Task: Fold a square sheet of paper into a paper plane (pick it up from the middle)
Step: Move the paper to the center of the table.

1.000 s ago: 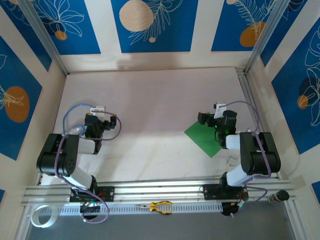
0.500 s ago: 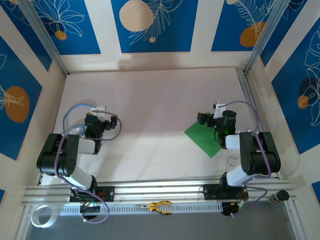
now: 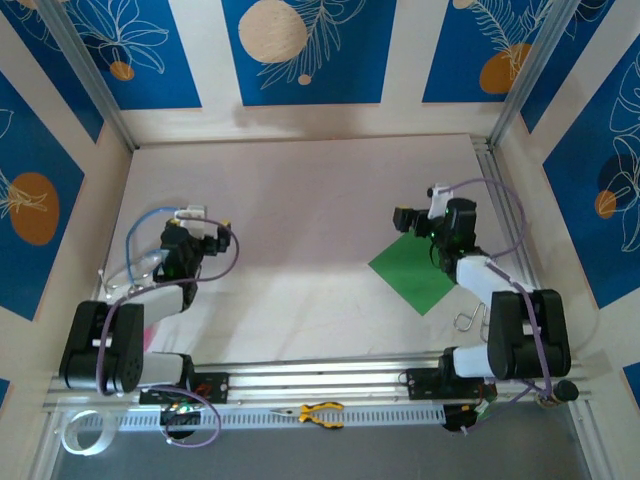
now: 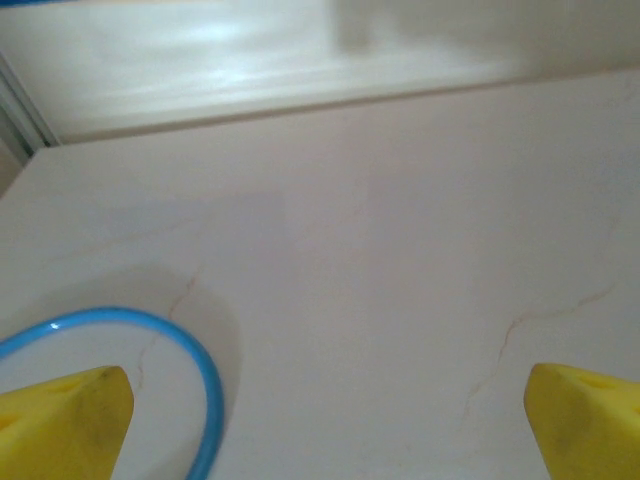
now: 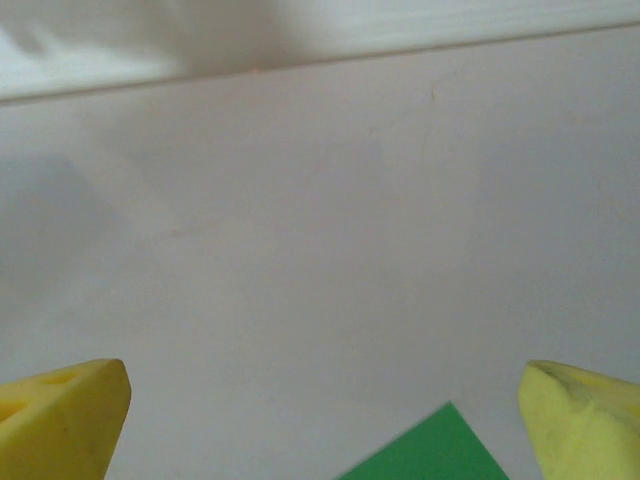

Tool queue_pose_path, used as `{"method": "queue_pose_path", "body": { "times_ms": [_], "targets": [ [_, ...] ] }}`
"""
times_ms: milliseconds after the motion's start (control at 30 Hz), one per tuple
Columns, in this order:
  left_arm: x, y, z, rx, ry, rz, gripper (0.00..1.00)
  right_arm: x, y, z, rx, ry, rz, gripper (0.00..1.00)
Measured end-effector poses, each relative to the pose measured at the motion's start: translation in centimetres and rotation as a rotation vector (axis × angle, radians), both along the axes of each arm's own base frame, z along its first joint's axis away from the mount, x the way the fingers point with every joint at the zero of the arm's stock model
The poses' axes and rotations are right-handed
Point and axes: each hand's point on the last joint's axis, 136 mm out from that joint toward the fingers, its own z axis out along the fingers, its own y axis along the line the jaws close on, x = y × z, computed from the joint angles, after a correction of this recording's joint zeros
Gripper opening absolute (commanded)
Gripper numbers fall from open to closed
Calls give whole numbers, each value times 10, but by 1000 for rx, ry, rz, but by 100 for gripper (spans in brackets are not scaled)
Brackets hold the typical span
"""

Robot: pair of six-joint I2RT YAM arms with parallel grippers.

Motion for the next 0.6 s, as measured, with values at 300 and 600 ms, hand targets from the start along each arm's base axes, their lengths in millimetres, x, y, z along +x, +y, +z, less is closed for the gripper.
{"method": "queue_pose_path", "body": {
  "times_ms": [300,600],
  "targets": [
    [-24,-1,65,-223,-7,46,100,-50,-7,6,401,301,-145,99],
    [-42,-46,54,-435,262,-141,100,-85,0,-39,572,606,-249,99]
  ]
}}
